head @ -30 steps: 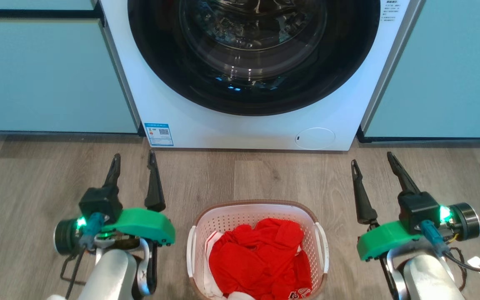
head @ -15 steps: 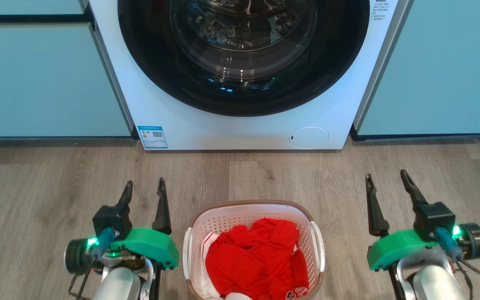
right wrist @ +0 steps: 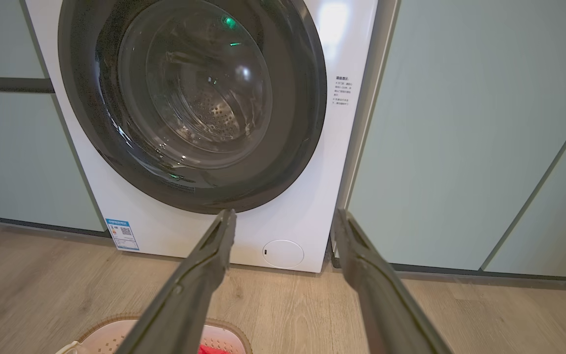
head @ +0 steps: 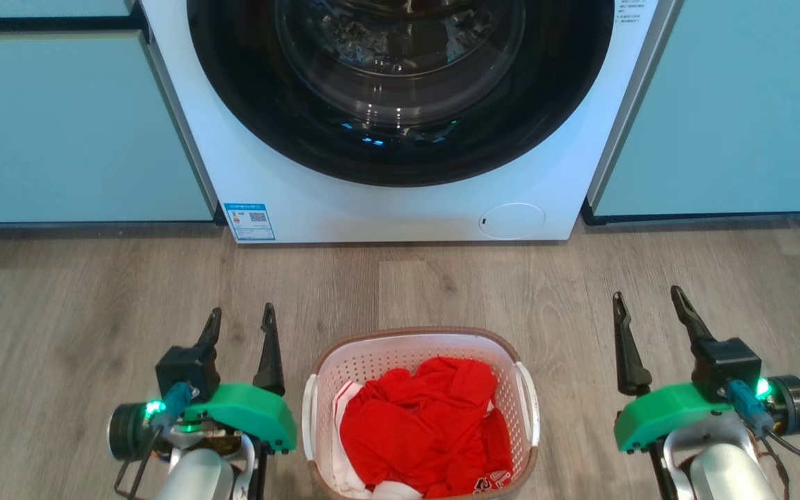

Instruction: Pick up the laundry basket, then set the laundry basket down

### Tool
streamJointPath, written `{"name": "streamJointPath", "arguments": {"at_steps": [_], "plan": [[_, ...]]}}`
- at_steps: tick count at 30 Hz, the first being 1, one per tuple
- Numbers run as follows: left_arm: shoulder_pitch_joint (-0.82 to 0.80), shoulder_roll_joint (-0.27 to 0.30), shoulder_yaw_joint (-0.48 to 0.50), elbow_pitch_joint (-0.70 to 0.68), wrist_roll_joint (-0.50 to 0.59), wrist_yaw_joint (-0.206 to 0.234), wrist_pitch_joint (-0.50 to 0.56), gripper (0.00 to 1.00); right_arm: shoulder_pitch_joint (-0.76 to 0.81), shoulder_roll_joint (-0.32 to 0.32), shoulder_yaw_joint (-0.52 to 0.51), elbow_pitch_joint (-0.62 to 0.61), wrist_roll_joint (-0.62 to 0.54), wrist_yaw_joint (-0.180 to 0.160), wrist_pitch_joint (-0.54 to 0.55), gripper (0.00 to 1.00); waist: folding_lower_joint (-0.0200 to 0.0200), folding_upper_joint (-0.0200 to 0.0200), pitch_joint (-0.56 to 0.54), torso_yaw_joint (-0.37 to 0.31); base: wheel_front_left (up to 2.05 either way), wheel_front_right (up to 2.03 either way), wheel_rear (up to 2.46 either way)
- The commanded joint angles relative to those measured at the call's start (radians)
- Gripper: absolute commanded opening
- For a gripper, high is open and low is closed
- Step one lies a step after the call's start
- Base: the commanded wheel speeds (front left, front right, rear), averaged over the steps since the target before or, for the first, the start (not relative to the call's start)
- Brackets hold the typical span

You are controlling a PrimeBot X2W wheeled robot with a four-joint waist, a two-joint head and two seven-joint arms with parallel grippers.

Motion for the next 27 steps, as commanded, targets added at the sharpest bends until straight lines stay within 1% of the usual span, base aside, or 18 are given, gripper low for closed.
{"name": "streamJointPath", "arguments": {"at_steps": [1, 10, 16, 19, 24, 26, 27], "plan": [[-0.038, 0.001, 0.034, -0.024, -0.001, -0.007, -0.009, 1.0, -0.026, -0.002, 0.018, -0.024, 0.007, -0.002, -0.012, 1.0, 0.0, -0.0001, 0.003, -0.001, 0.0, 0.0, 0.0], [-0.057, 0.001, 0.028, 0.01, -0.029, -0.015, -0.009, 1.0, -0.044, -0.002, 0.013, 0.021, -0.008, -0.002, -0.012, 1.0, 0.0, -0.0001, 0.061, -0.006, 0.0, 0.0, 0.0], [-0.088, 0.001, 0.003, 0.09, -0.043, -0.032, -0.009, 1.0, -0.082, -0.002, 0.0, 0.067, -0.02, -0.002, -0.012, 1.0, 0.0, -0.0001, 0.127, -0.017, 0.0, 0.0, 0.0], [-0.123, 0.001, -0.004, 0.144, -0.045, -0.044, -0.009, 1.0, -0.115, -0.002, 0.0, 0.092, -0.022, -0.002, -0.012, 1.0, 0.0, -0.0001, 0.176, -0.022, 0.0, 0.0, 0.0], [-0.2, 0.001, -0.004, 0.229, -0.043, -0.064, -0.009, 1.0, -0.187, -0.002, 0.031, 0.156, -0.017, -0.002, -0.012, 1.0, 0.0, -0.0001, 0.289, -0.034, 0.0, 0.0, 0.0], [-0.231, 0.001, -0.001, 0.266, -0.043, -0.075, -0.009, 1.0, -0.215, -0.002, 0.046, 0.197, 0.014, -0.002, -0.012, 1.0, 0.0, -0.0001, 0.33, -0.041, 0.0, 0.0, 0.0], [-0.245, 0.001, -0.002, 0.288, -0.04, -0.082, -0.009, 1.0, -0.228, -0.002, 0.051, 0.223, 0.053, -0.002, -0.012, 1.0, 0.0, -0.0001, 0.35, -0.043, 0.0, 0.0, 0.0]]}}
